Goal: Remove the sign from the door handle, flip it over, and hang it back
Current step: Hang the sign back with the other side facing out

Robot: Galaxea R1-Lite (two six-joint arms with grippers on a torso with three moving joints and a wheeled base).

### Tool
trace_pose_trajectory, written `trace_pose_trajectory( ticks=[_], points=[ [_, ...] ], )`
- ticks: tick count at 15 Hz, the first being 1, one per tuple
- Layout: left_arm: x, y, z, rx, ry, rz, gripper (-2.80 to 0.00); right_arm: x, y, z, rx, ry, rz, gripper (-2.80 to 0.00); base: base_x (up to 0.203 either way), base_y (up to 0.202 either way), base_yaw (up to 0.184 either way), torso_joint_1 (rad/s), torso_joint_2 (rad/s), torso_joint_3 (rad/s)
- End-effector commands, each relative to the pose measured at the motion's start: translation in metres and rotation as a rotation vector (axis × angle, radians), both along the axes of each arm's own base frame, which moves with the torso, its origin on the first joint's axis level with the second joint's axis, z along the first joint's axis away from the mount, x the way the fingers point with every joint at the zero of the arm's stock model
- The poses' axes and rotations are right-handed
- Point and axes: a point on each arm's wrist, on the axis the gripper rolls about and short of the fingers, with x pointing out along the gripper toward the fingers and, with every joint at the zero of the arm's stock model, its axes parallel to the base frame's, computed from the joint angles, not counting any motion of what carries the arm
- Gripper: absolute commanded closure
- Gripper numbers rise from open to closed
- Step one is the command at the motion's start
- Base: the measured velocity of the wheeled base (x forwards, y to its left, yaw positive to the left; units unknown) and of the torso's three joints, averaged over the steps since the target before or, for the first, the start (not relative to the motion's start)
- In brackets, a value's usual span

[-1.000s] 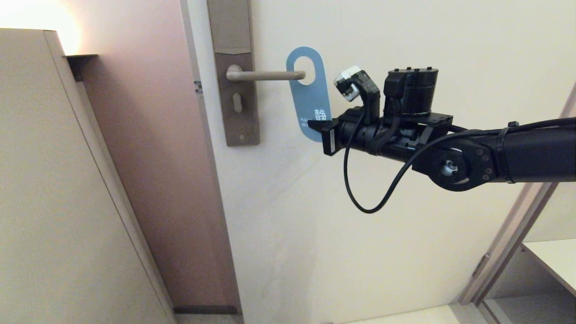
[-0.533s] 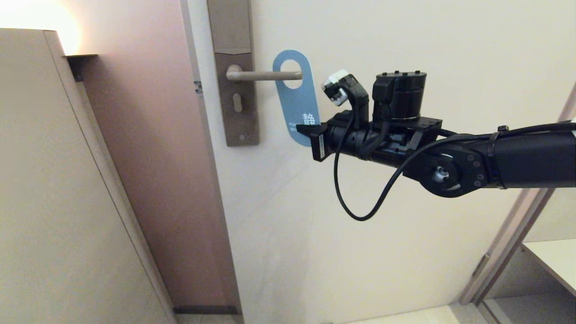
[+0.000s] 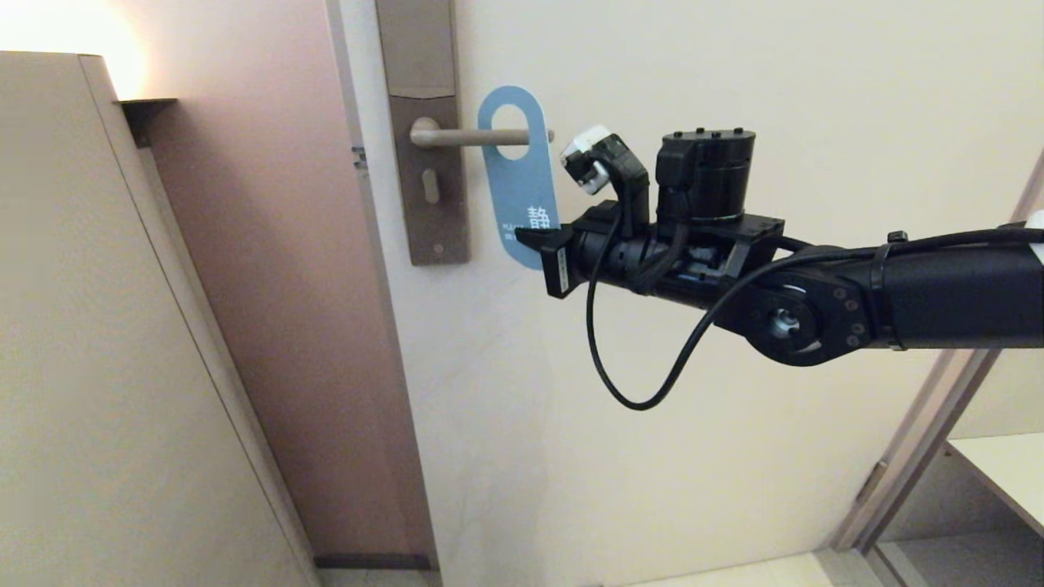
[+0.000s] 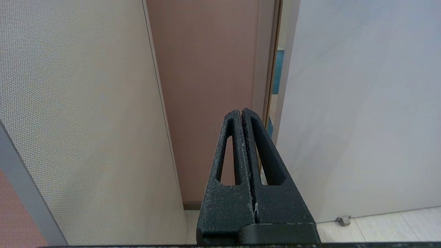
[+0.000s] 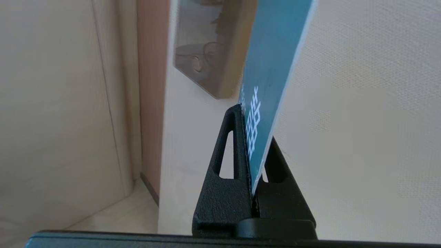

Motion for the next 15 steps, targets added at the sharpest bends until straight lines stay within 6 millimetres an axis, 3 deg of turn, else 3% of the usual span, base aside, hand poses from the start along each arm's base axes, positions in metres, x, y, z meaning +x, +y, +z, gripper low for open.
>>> trace_pose_trajectory(
  ticks=[1,7,13,14,15],
  points=[
    [0.0,0.0,0.0,0.0,0.0,0.001,0.0,-0.004,0.008,0.002,0.007,-0.011,0.022,0.0,0.0,0.0,0.0,0.0,0.0,0.0],
    [0.0,0.0,0.0,-0.001,0.0,0.001,0.0,-0.014,0.029,-0.001,0.012,-0.019,0.078,0.0,0.0,0.0,0.0,0.0,0.0,0.0],
    [0.0,0.0,0.0,0.0,0.0,0.001,0.0,-0.015,0.033,-0.004,0.017,-0.023,0.085,0.0,0.0,0.0,0.0,0.0,0.0,0.0],
    [0.0,0.0,0.0,0.0,0.0,0.001,0.0,-0.015,0.033,-0.005,0.015,-0.022,0.085,-0.72,0.0,0.0,0.0,0.0,0.0,0.0],
    [0.0,0.0,0.0,0.0,0.0,0.001,0.0,-0.015,0.032,-0.005,0.013,-0.02,0.084,-2.8,0.0,0.0,0.0,0.0,0.0,0.0]
  ],
)
